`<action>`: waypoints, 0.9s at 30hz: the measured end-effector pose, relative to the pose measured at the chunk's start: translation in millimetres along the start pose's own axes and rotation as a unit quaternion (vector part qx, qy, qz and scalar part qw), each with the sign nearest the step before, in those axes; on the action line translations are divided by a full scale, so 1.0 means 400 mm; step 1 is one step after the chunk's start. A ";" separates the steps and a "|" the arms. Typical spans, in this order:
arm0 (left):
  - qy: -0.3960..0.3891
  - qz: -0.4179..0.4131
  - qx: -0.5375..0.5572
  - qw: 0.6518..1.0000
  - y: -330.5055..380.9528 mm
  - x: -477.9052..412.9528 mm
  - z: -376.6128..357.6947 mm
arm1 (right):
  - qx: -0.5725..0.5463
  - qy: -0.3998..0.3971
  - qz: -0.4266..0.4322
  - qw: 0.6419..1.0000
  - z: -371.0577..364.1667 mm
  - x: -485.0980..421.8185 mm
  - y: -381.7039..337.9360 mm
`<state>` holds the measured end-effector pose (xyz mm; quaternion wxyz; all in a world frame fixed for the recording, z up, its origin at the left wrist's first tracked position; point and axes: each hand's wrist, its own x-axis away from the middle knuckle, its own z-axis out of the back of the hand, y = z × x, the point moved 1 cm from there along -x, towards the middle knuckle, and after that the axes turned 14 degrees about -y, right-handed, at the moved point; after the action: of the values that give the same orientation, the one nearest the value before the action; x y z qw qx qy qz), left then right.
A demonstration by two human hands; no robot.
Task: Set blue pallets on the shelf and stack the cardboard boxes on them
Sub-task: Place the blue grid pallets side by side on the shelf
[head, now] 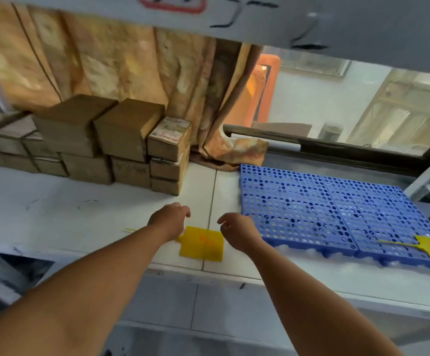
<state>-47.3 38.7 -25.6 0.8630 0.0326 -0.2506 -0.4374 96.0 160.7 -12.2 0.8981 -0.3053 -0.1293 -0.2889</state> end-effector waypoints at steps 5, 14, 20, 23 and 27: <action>-0.056 -0.037 -0.071 0.995 -0.105 0.035 -0.020 | 0.000 -0.035 -0.118 0.992 -0.072 -0.031 -0.054; -0.016 -0.033 -0.092 0.995 -0.128 0.050 -0.048 | -0.187 0.019 -0.178 0.966 -0.083 -0.042 -0.039; 0.018 -0.063 -0.036 0.997 -0.135 0.052 -0.032 | -0.341 0.035 -0.180 0.922 -0.100 -0.020 -0.001; 0.073 -0.099 -0.018 0.992 -0.120 0.060 -0.006 | -0.427 0.031 -0.157 0.890 -0.096 -0.003 0.015; 0.113 -0.157 -0.004 0.981 -0.058 0.043 0.020 | -0.526 0.127 -0.102 0.835 -0.060 0.023 0.028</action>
<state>-59.8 12.6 -18.0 0.8063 0.1174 -0.1415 -0.5622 111.3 148.9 -32.5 0.5759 -0.6777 0.1266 -0.4393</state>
